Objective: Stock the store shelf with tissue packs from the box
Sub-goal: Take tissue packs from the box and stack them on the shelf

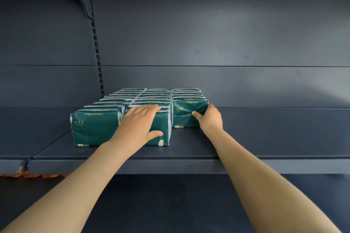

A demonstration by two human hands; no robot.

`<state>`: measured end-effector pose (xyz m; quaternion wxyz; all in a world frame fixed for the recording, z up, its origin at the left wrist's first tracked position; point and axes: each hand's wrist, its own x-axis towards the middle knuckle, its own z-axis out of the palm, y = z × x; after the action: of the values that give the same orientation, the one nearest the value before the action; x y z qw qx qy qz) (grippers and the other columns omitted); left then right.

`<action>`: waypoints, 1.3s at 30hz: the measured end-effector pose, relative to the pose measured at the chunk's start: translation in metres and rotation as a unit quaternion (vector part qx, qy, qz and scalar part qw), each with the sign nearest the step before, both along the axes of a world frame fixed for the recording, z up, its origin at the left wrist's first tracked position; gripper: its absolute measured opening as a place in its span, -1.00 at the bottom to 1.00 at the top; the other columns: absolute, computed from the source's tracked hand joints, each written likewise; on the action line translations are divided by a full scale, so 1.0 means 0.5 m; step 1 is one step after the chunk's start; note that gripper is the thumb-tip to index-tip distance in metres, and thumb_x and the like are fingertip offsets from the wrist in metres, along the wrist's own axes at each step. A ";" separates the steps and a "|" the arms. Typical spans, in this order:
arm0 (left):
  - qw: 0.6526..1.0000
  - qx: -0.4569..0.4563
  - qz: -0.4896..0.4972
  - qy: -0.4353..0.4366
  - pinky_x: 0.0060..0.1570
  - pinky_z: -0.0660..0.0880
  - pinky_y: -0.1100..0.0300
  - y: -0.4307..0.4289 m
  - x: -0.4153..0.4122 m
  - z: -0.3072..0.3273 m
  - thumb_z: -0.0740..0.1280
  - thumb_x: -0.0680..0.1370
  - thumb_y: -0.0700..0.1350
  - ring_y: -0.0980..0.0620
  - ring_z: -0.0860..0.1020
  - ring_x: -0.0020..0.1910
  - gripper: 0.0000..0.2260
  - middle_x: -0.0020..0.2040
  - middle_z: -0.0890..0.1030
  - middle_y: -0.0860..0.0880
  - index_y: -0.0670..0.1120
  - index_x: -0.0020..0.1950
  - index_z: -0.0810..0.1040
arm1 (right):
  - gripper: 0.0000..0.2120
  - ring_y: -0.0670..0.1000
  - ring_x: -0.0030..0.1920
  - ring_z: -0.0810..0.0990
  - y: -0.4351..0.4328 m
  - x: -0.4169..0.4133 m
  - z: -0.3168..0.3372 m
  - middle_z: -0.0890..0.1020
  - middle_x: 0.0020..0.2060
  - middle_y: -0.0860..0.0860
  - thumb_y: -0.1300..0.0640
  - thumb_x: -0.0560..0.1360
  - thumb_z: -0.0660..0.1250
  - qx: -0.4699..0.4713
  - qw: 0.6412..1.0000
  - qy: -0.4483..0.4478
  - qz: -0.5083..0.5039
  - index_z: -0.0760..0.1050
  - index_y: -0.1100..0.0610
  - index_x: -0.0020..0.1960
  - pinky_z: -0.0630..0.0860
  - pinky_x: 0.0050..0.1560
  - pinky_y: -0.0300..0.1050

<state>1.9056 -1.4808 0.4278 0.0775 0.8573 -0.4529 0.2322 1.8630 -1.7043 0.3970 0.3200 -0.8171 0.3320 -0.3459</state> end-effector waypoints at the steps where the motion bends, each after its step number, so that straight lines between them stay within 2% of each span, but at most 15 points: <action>1: 1.000 -0.005 -0.002 0.002 0.43 -0.04 0.23 0.000 -0.001 0.000 0.29 0.51 0.18 0.09 0.16 0.48 -0.33 0.50 0.22 0.09 0.01 0.51 0.11 | -0.57 0.15 0.14 0.50 0.000 0.001 0.001 0.53 0.14 0.13 0.00 0.49 0.37 0.003 1.000 -0.001 0.002 0.39 0.24 0.21 0.42 -0.02 -0.07; 4: 1.000 -0.003 0.002 0.010 0.43 -0.02 0.21 0.001 -0.006 0.004 0.30 0.50 0.16 0.09 0.18 0.47 -0.35 0.49 0.24 0.10 0.02 0.51 0.12 | -0.54 0.16 0.18 0.48 0.002 0.001 0.006 0.49 0.17 0.13 0.00 0.49 0.37 0.010 1.000 0.005 0.007 0.36 0.25 0.25 0.45 0.07 -0.01; 6: 1.000 0.009 0.005 0.020 0.43 0.01 0.18 0.000 -0.008 0.010 0.31 0.51 0.15 0.07 0.20 0.47 -0.35 0.49 0.25 0.08 0.00 0.50 0.13 | -0.52 0.15 0.15 0.50 -0.001 -0.002 0.008 0.49 0.16 0.13 -0.01 0.48 0.37 0.020 1.000 0.012 0.014 0.35 0.24 0.26 0.47 0.06 -0.01; 9: 0.999 0.046 0.016 0.018 0.42 0.07 0.15 0.000 -0.017 0.026 0.29 0.53 0.14 0.03 0.21 0.47 -0.37 0.50 0.25 0.02 -0.04 0.50 0.12 | -0.51 0.11 0.02 0.56 -0.006 -0.013 0.018 0.56 0.10 0.14 -0.05 0.47 0.37 0.030 0.998 0.038 0.039 0.36 0.24 0.23 0.49 -0.04 -0.06; 12: 0.997 0.070 0.026 0.026 0.45 0.01 0.11 0.005 -0.032 0.042 0.24 0.56 0.14 -0.02 0.12 0.50 -0.37 0.55 0.10 -0.04 -0.08 0.51 0.08 | -0.51 0.06 -0.14 0.52 0.001 -0.037 0.038 0.55 0.07 0.15 -0.07 0.47 0.36 0.040 0.996 0.064 0.051 0.39 0.28 0.19 0.40 -0.19 -0.12; 14: 0.997 0.067 0.036 0.025 0.46 0.01 0.09 0.011 -0.045 0.056 0.21 0.57 0.15 -0.06 0.12 0.50 -0.39 0.53 0.12 -0.07 -0.11 0.51 0.10 | -0.59 0.09 -0.14 0.46 0.007 -0.061 0.054 0.51 -0.01 0.15 -0.08 0.48 0.35 0.024 0.995 0.089 0.049 0.39 0.27 0.03 0.36 -0.28 -0.15; 16: 0.997 0.057 0.046 0.020 0.44 0.08 0.07 0.020 -0.066 0.070 0.18 0.58 0.14 -0.09 0.21 0.45 -0.43 0.47 0.25 -0.09 -0.13 0.48 0.17 | -0.62 0.06 -0.26 0.40 0.022 -0.100 0.072 0.43 -0.18 0.10 -0.09 0.50 0.31 -0.003 0.993 0.111 0.046 0.29 0.19 -0.23 0.25 -0.42 -0.16; 18: 0.997 0.049 0.050 0.025 0.40 0.18 0.06 0.035 -0.095 0.081 0.17 0.59 0.13 -0.10 0.29 0.40 -0.47 0.42 0.33 -0.11 -0.15 0.45 0.23 | -0.57 0.01 -0.34 0.36 0.046 -0.151 0.092 0.37 -0.30 0.04 -0.08 0.53 0.28 -0.039 0.989 0.133 0.052 0.19 0.15 -0.31 0.21 -0.44 -0.16; 19: 0.997 0.045 0.047 0.032 0.38 0.23 0.05 0.043 -0.112 0.087 0.16 0.60 0.12 -0.10 0.32 0.38 -0.49 0.40 0.35 -0.12 -0.16 0.43 0.26 | -0.58 0.04 -0.29 0.39 0.061 -0.180 0.102 0.38 -0.32 0.05 -0.08 0.54 0.26 -0.069 0.985 0.147 0.063 0.21 0.16 -0.31 0.23 -0.42 -0.14; 21: 0.997 0.036 0.039 0.050 0.34 0.31 0.01 0.066 -0.148 0.092 0.14 0.61 0.10 -0.10 0.36 0.35 -0.52 0.37 0.39 -0.14 -0.19 0.40 0.30 | -0.60 0.15 -0.04 0.47 0.095 -0.239 0.120 0.49 -0.17 0.16 -0.09 0.56 0.22 -0.135 0.970 0.187 0.080 0.36 0.25 -0.21 0.30 -0.24 -0.10; 23: 0.997 0.032 0.035 0.064 0.28 0.36 -0.03 0.093 -0.186 0.090 0.13 0.61 0.10 -0.12 0.39 0.31 -0.55 0.33 0.42 -0.15 -0.20 0.36 0.33 | -0.55 0.19 0.15 0.45 0.129 -0.298 0.128 0.51 0.06 0.26 -0.09 0.57 0.21 -0.177 0.957 0.210 0.090 0.42 0.35 0.05 0.30 -0.07 -0.09; 26: 0.997 0.044 0.029 0.048 0.22 0.40 -0.06 0.129 -0.253 0.078 0.14 0.61 0.08 -0.12 0.42 0.25 -0.58 0.28 0.45 -0.15 -0.21 0.32 0.36 | -0.50 0.22 0.19 0.43 0.166 -0.391 0.127 0.46 0.17 0.28 -0.08 0.57 0.21 -0.200 0.951 0.217 0.086 0.35 0.37 0.20 0.31 -0.02 -0.09; 29: 0.997 0.047 0.028 0.061 0.20 0.40 -0.05 0.165 -0.333 0.054 0.13 0.62 0.07 -0.14 0.41 0.26 -0.58 0.29 0.44 -0.15 -0.20 0.33 0.37 | -0.43 0.24 0.28 0.39 0.204 -0.482 0.102 0.41 0.27 0.28 -0.10 0.57 0.21 -0.201 0.947 0.236 0.079 0.27 0.35 0.33 0.36 0.18 0.01; 39: 0.988 0.064 -0.003 0.141 0.19 0.40 -0.03 0.223 -0.550 -0.089 0.14 0.62 0.04 -0.14 0.41 0.24 -0.60 0.27 0.43 -0.18 -0.22 0.33 0.38 | -0.39 0.20 0.40 0.26 0.314 -0.753 -0.014 0.33 0.38 0.20 -0.12 0.58 0.17 -0.231 0.909 0.334 0.092 0.17 0.26 0.46 0.34 0.32 0.11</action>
<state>1.6308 -1.3691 0.3832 0.0862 0.8833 -0.4541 0.0788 1.4865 -1.5474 0.3898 0.0235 -0.9629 0.2539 -0.0888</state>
